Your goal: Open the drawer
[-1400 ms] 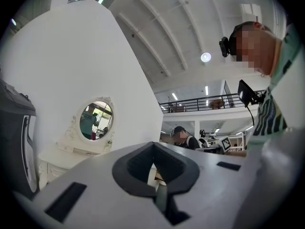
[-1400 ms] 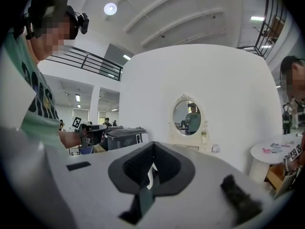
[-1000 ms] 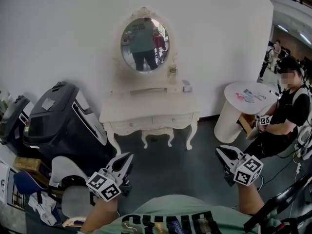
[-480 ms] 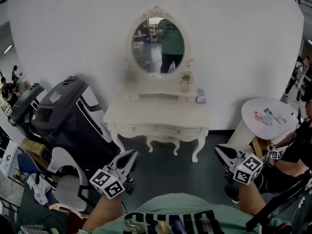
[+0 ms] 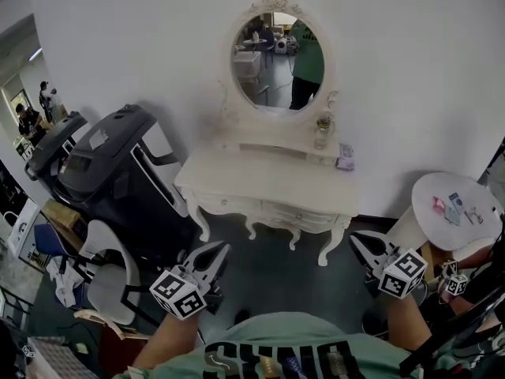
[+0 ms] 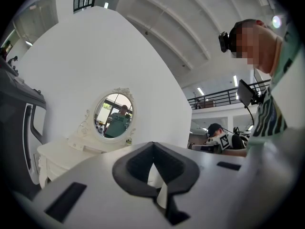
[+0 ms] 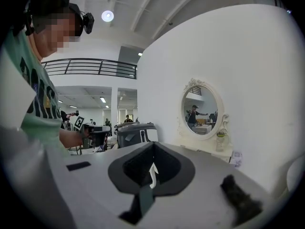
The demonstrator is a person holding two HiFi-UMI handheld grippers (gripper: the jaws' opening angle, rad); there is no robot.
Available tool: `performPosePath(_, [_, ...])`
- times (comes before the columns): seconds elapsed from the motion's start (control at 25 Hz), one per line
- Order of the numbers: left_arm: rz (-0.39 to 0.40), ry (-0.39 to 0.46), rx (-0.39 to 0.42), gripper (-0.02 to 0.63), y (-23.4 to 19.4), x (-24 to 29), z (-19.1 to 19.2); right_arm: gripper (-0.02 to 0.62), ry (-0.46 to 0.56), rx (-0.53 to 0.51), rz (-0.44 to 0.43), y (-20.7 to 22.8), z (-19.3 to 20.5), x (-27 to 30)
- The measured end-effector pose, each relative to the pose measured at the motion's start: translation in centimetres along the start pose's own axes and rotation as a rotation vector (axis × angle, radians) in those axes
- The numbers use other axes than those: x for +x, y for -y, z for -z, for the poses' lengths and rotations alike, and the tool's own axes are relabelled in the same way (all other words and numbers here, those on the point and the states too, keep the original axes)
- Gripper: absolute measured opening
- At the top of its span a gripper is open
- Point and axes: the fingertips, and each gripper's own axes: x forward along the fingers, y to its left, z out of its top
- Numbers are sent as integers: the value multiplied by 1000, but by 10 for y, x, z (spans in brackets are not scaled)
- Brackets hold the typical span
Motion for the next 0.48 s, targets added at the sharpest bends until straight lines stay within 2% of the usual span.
performPosePath(0.24, [47,17,-28,8,-72,35,-5,11,-35,-27,26,22,-8,66])
performPosePath(0.48, [127,56,14,8,-170,80,-60,11,-50,-74,111,45,-45,139])
